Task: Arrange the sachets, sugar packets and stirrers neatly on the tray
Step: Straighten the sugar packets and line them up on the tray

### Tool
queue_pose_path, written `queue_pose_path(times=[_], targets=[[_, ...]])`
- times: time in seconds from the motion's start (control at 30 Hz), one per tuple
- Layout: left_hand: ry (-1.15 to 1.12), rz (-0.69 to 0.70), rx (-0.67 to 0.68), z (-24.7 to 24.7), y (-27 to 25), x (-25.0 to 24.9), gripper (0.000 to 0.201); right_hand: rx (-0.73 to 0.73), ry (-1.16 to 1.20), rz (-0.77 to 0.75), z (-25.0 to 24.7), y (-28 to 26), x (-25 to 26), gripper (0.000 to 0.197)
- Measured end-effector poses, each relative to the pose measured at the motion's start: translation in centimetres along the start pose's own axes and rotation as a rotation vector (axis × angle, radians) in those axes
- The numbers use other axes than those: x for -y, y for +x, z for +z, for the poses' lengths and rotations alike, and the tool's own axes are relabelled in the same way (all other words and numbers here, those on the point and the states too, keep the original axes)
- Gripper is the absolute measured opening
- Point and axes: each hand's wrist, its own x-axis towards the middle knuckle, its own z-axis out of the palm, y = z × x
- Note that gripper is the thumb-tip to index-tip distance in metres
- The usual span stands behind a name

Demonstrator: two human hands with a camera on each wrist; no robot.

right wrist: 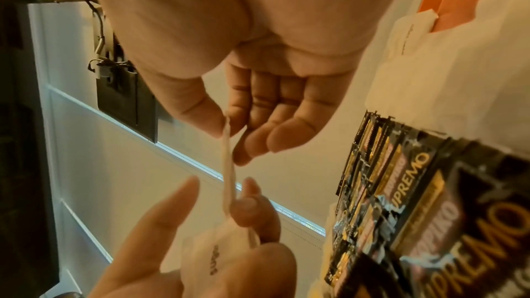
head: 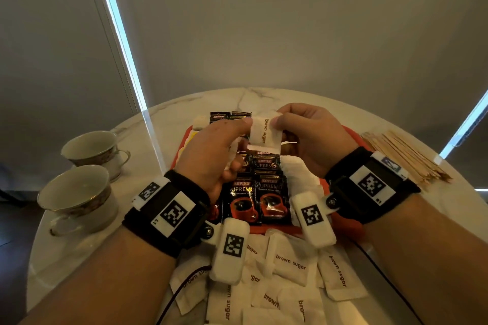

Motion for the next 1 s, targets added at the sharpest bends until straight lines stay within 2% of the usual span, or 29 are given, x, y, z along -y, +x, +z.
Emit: queue_pose_path(times=[0.1,0.17,0.27,0.4,0.6,0.77,0.87,1.0], targets=[[0.139,0.075,0.024,-0.1,-0.1,0.3,0.017,0.02,-0.033,-0.014,0.2,-0.1,-0.2,0.01],[0.227,0.081,0.051,0.1,-0.3,0.5,0.014,0.006,-0.038,-0.027,0.4,-0.1,-0.5,0.003],[0.28,0.066,0.078,0.2,-0.6,0.5,0.016,0.018,-0.113,-0.08,0.4,-0.1,-0.9,0.011],[0.212,0.086,0.065,0.3,-0.7,0.3,0.018,0.05,-0.14,-0.132,0.2,-0.2,-1.0,0.018],[0.122,0.133,-0.096,-0.1,-0.2,0.4,0.014,0.032,0.016,-0.004,-0.4,0.3,-1.2,0.021],[0.079,0.089,-0.114,-0.1,0.2,0.3,0.011,0.021,0.088,0.027,-0.7,0.8,-1.3,0.021],[-0.127,-0.022,-0.089,-0.1,0.5,-0.1,0.01,-0.095,0.096,0.015,-2.2,1.8,-0.9,0.015],[-0.292,-0.075,-0.088,-0.5,0.6,-0.3,0.02,-0.431,-0.001,0.08,-6.0,4.4,-1.2,0.023]])
